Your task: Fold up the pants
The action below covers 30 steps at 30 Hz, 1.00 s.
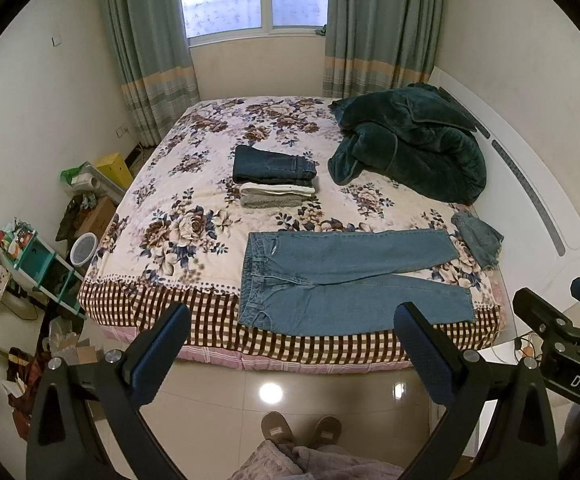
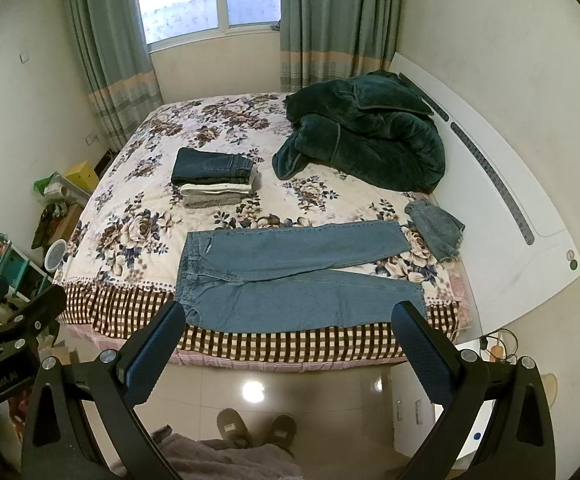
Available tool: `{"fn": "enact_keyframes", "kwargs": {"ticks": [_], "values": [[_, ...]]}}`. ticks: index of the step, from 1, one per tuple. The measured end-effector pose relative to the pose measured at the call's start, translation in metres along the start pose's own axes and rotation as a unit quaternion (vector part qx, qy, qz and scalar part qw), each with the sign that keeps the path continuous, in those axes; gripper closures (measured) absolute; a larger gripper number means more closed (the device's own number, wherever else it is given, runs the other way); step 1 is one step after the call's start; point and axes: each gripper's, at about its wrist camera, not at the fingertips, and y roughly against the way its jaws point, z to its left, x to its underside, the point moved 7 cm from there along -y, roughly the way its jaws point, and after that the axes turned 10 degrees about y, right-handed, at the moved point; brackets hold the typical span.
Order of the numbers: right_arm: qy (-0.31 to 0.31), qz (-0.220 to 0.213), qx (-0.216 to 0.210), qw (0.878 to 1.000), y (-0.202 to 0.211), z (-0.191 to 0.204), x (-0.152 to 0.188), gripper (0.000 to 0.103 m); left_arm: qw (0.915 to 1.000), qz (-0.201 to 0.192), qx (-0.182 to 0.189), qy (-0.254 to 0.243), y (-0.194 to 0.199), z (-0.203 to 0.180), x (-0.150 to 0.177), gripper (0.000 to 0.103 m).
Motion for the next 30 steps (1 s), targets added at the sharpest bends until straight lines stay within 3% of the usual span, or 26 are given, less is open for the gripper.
{"fn": "enact_keyframes", "kwargs": {"ticks": [13,18,26,30], "values": [[-0.001,0.004,-0.002,1.0,-0.002,-0.004,0.003,0.0,1.0,0.005,0.0,0.003,-0.003,-0.008,0.005,0.0],[-0.013,0.006,-0.005,1.0,-0.014,-0.015,0.01,0.0,0.9996,-0.014,-0.018,0.014,-0.019,-0.012,0.011,0.0],[-0.054,0.016,0.009,0.998,-0.103,-0.071,0.002,0.0,0.9946,-0.039,-0.08,0.053,-0.092,-0.007,-0.014,0.0],[-0.072,0.039,0.02,0.996,-0.166,-0.101,-0.013,0.0,0.9935,-0.007,-0.099,0.055,-0.147,-0.008,-0.025,0.0]]}}
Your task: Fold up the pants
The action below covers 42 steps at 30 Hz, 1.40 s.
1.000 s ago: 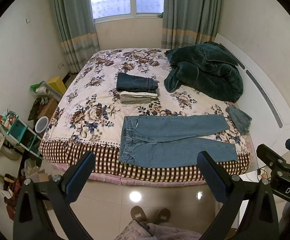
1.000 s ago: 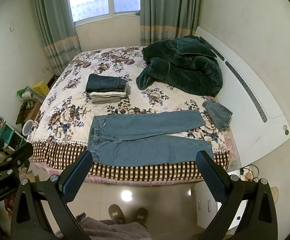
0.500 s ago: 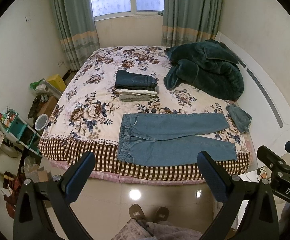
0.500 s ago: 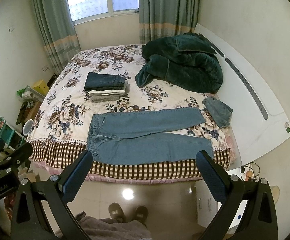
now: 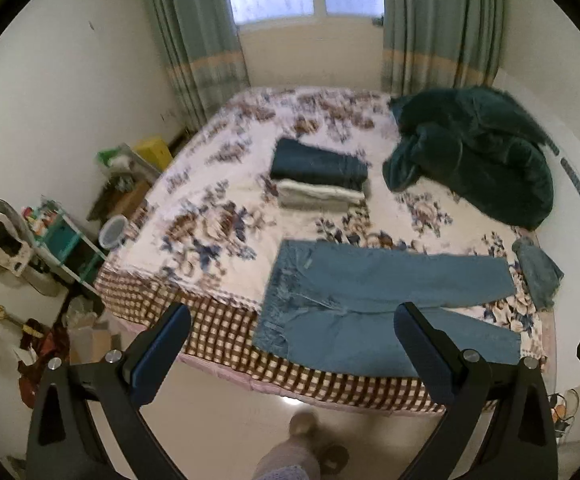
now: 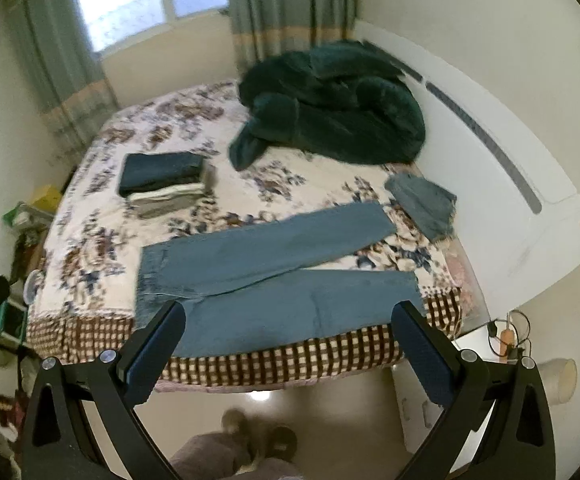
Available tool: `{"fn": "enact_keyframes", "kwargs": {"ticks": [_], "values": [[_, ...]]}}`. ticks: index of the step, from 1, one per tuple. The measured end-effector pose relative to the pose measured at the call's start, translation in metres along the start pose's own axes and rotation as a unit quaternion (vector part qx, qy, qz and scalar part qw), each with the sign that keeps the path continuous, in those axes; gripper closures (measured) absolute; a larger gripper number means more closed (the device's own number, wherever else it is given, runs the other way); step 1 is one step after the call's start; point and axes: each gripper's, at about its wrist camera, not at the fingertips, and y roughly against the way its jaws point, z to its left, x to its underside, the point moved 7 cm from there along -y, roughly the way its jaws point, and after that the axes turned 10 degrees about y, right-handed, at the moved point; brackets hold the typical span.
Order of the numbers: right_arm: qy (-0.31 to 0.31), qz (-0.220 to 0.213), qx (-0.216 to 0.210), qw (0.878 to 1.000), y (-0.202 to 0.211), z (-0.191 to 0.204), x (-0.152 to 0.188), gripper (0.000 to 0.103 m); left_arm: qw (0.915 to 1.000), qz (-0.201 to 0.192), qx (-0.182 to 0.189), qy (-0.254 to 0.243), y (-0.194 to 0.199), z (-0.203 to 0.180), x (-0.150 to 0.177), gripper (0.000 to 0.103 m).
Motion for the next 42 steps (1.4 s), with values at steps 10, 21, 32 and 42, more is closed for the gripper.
{"fn": "enact_keyframes", "kwargs": {"ticks": [10,21,32,42], "values": [[-0.069,0.073,0.029,0.995,-0.199,-0.065,-0.078,0.0,0.9941,0.101,-0.04,0.01,-0.183,-0.057,-0.041,0.0],[-0.188,0.188,0.064,0.962,-0.494,-0.136,-0.143,0.0,0.9493,0.276,-0.101,0.112,-0.461,-0.091,-0.045,0.0],[-0.27,0.265,0.101,0.92,-0.774,-0.205,-0.131,0.0,0.8843,0.361,-0.158,0.251,-0.645,-0.069,-0.006,0.0],[-0.287,0.305,0.095,0.903,-0.844,-0.214,-0.121,0.015,0.868,0.342,-0.149,0.327,-0.631,-0.045,-0.002,0.038]]}}
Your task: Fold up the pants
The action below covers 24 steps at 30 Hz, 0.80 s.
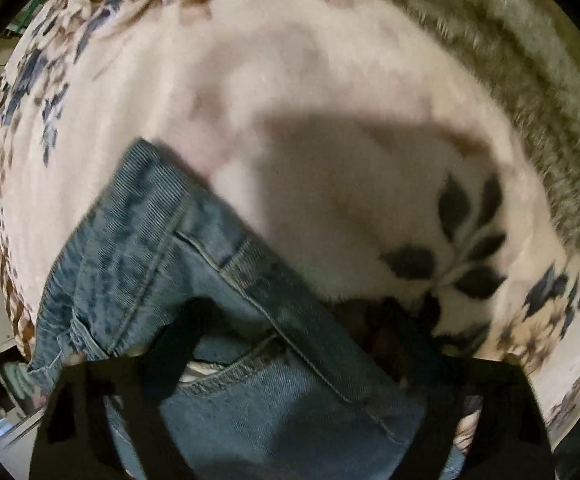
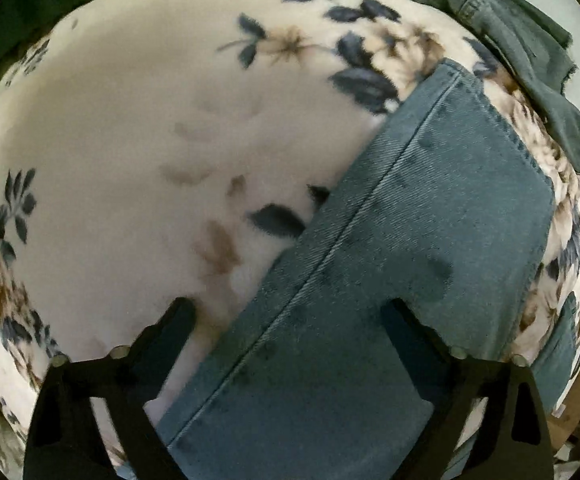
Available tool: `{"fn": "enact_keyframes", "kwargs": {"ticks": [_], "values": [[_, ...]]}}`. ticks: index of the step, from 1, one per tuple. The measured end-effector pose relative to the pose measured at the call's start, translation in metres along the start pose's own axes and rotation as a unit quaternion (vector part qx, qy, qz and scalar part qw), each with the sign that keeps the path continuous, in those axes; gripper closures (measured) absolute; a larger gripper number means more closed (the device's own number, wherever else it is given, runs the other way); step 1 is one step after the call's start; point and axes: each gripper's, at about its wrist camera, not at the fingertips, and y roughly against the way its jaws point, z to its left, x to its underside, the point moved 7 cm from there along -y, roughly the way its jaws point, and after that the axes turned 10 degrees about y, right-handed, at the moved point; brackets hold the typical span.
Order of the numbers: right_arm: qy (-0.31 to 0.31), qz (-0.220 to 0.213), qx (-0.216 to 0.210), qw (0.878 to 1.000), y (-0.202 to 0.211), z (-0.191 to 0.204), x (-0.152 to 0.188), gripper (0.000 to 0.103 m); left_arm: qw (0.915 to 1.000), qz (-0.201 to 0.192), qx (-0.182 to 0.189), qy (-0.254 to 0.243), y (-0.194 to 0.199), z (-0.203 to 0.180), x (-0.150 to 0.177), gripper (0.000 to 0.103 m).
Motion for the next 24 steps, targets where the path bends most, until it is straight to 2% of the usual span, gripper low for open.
{"fn": "enact_keyframes", "kwargs": {"ticks": [1,2,3,5,6,12,14,18,19,20,23,24], "values": [[0.002,0.0,0.001,1.0,0.0,0.002,0.0,0.028,1.0,-0.005,0.004,-0.003,0.005,-0.001,0.001,0.058],[0.004,-0.001,0.003,1.0,0.001,0.0,0.002,0.041,0.9999,-0.013,0.002,-0.008,0.011,0.001,0.003,0.065],[0.009,-0.001,0.002,1.0,0.004,-0.002,0.005,0.05,0.9998,-0.015,0.007,-0.009,0.016,0.003,0.005,0.072],[0.013,0.001,-0.001,1.0,0.01,-0.005,0.014,0.09,0.999,-0.022,0.035,-0.016,0.028,0.007,0.012,0.077],[0.016,0.004,-0.008,1.0,0.013,-0.005,0.019,0.094,0.9983,-0.026,0.048,-0.019,0.033,0.011,0.015,0.082],[0.019,-0.039,-0.048,0.998,0.061,-0.025,0.043,0.096,0.9853,-0.062,0.154,-0.04,0.113,0.045,0.055,0.088],[0.019,-0.058,-0.061,0.996,0.083,-0.039,0.056,0.096,0.9792,-0.071,0.185,-0.042,0.15,0.068,0.077,0.089],[0.028,-0.088,-0.084,0.992,0.124,-0.079,0.088,0.097,0.9676,-0.076,0.238,-0.037,0.182,0.141,0.092,0.09],[0.029,-0.09,-0.09,0.991,0.138,-0.096,0.088,0.097,0.9664,-0.076,0.243,-0.037,0.17,0.158,0.086,0.091],[0.028,-0.094,-0.099,0.99,0.148,-0.113,0.105,0.097,0.9656,-0.073,0.248,-0.032,0.168,0.176,0.085,0.091],[0.027,-0.095,-0.107,0.989,0.168,-0.162,0.148,0.097,0.9682,-0.064,0.241,-0.022,0.154,0.232,0.116,0.092],[0.029,-0.093,-0.107,0.989,0.171,-0.176,0.163,0.097,0.9705,-0.063,0.232,-0.019,0.137,0.238,0.123,0.092]]}}
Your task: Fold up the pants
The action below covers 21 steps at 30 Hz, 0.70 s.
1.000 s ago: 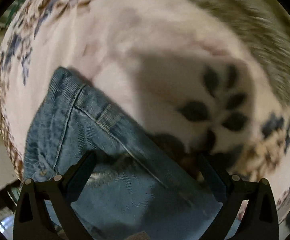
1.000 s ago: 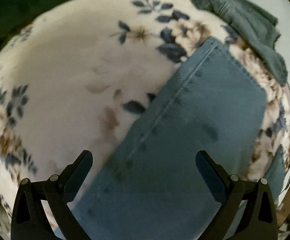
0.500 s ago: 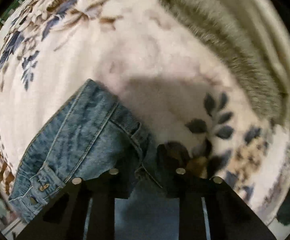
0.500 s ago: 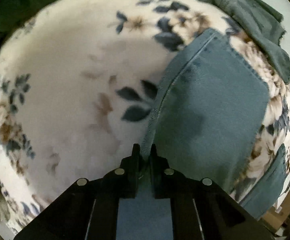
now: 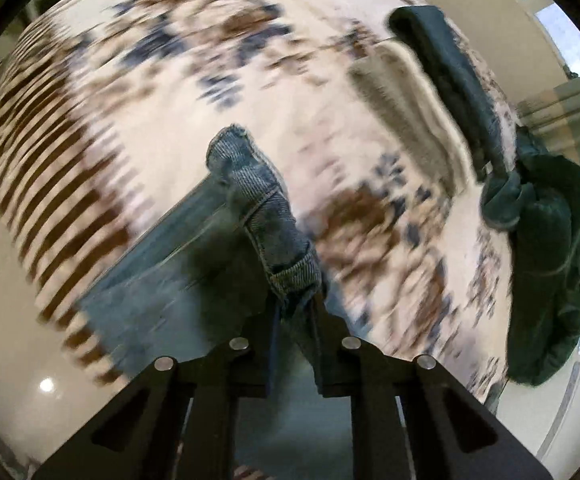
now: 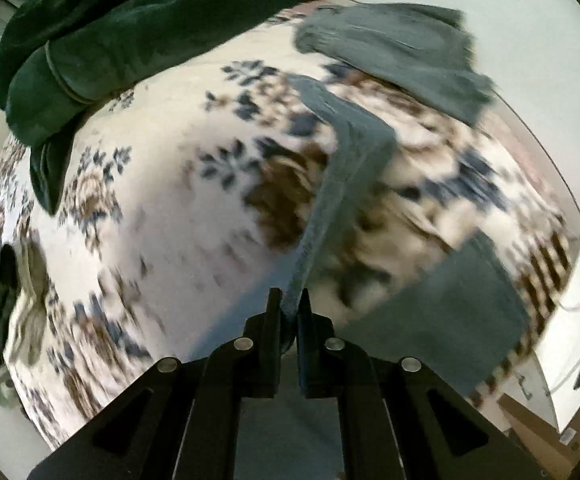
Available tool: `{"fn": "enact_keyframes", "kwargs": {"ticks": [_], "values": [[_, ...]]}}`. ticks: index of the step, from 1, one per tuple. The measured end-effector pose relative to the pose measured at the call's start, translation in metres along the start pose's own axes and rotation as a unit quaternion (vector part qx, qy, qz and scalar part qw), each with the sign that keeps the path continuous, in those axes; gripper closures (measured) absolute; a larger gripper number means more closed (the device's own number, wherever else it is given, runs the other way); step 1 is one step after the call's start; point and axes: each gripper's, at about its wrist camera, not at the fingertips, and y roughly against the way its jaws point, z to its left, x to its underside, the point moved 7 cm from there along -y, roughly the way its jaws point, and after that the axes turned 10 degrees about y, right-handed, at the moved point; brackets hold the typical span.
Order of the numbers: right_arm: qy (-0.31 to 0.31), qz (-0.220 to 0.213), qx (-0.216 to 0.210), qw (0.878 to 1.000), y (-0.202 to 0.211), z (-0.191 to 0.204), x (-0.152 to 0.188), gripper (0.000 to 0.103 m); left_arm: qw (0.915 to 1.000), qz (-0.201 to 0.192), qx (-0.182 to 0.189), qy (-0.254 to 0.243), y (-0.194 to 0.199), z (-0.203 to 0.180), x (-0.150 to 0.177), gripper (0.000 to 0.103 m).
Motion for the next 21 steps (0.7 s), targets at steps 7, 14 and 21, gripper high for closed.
{"fn": "enact_keyframes", "kwargs": {"ticks": [7,14,21], "values": [[0.017,0.051,0.03,0.998,-0.01,-0.082,0.108,0.097,0.9946,0.039,-0.083,0.048,-0.063,0.129,0.055,0.1],[0.012,0.119,0.034,0.992,-0.068,-0.128,0.158,0.079,0.9938,0.034,-0.094,0.05,-0.082,0.148,0.068,0.097],[-0.096,0.064,-0.026,0.993,-0.032,-0.2,0.146,0.047,0.9917,-0.001,-0.118,-0.052,-0.049,0.081,0.089,0.076]]}}
